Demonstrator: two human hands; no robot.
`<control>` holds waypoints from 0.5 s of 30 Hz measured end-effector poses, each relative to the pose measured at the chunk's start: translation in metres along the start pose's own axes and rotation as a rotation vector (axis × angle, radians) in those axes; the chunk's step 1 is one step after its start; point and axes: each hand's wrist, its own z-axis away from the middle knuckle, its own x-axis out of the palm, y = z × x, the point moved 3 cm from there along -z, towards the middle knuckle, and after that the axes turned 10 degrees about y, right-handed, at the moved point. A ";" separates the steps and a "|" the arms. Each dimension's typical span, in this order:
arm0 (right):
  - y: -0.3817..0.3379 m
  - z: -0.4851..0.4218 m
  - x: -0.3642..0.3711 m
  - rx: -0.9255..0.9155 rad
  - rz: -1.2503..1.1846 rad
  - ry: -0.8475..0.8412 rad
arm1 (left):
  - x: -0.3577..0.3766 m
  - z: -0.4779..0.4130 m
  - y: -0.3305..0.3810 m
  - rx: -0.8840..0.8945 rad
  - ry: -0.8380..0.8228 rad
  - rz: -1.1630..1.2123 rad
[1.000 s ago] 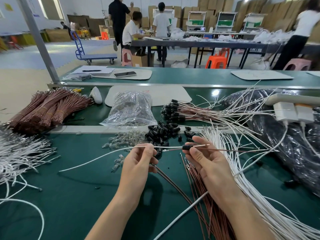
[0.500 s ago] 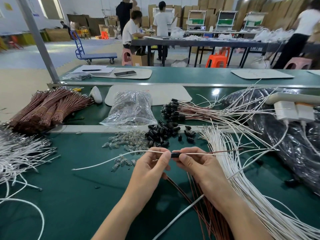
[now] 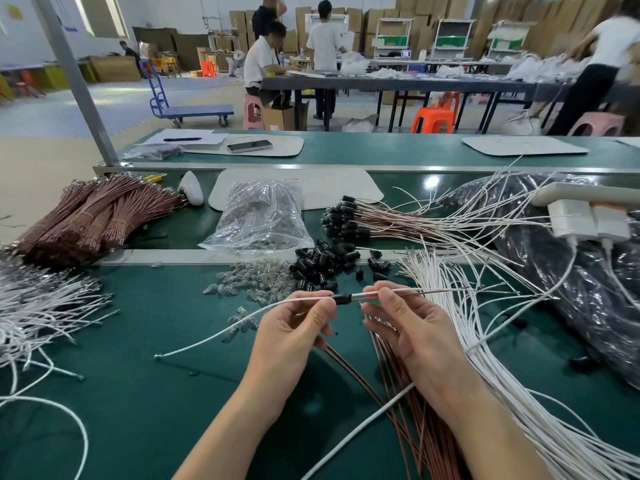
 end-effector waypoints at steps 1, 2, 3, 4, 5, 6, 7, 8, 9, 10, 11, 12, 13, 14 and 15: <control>-0.002 -0.001 -0.002 0.009 -0.039 0.020 | -0.001 -0.001 0.000 -0.006 0.011 0.015; -0.004 -0.002 -0.004 0.016 -0.078 0.038 | -0.002 -0.002 0.001 -0.011 0.021 0.028; -0.007 -0.003 -0.007 0.020 -0.116 0.053 | -0.003 -0.003 0.001 -0.016 0.029 0.039; -0.010 -0.004 -0.010 0.019 -0.148 0.065 | -0.004 -0.003 0.001 -0.021 0.035 0.046; -0.012 -0.005 -0.014 0.016 -0.175 0.075 | -0.005 -0.004 0.001 -0.027 0.039 0.051; -0.015 -0.005 -0.017 0.011 -0.199 0.084 | -0.006 -0.005 0.000 -0.033 0.041 0.055; -0.018 -0.006 -0.021 0.007 -0.222 0.098 | -0.007 -0.005 0.000 -0.037 0.040 0.057; -0.020 -0.006 -0.024 0.002 -0.246 0.119 | -0.009 -0.006 0.000 -0.040 0.038 0.058; -0.023 -0.007 -0.028 -0.007 -0.270 0.146 | -0.009 -0.007 0.000 -0.043 0.038 0.061; -0.026 -0.007 -0.032 -0.018 -0.291 0.177 | -0.010 -0.007 0.000 -0.048 0.043 0.068; -0.028 -0.008 -0.036 -0.031 -0.306 0.204 | -0.011 -0.008 0.000 -0.056 0.052 0.080; -0.031 -0.008 -0.040 -0.045 -0.319 0.228 | -0.012 -0.009 0.000 -0.066 0.063 0.092; -0.033 -0.008 -0.044 -0.056 -0.332 0.254 | -0.012 -0.009 0.000 -0.074 0.073 0.103; -0.035 -0.009 -0.048 -0.065 -0.344 0.285 | -0.013 -0.010 0.000 -0.079 0.082 0.109; -0.037 -0.009 -0.051 -0.073 -0.356 0.315 | -0.014 -0.011 0.000 -0.083 0.090 0.112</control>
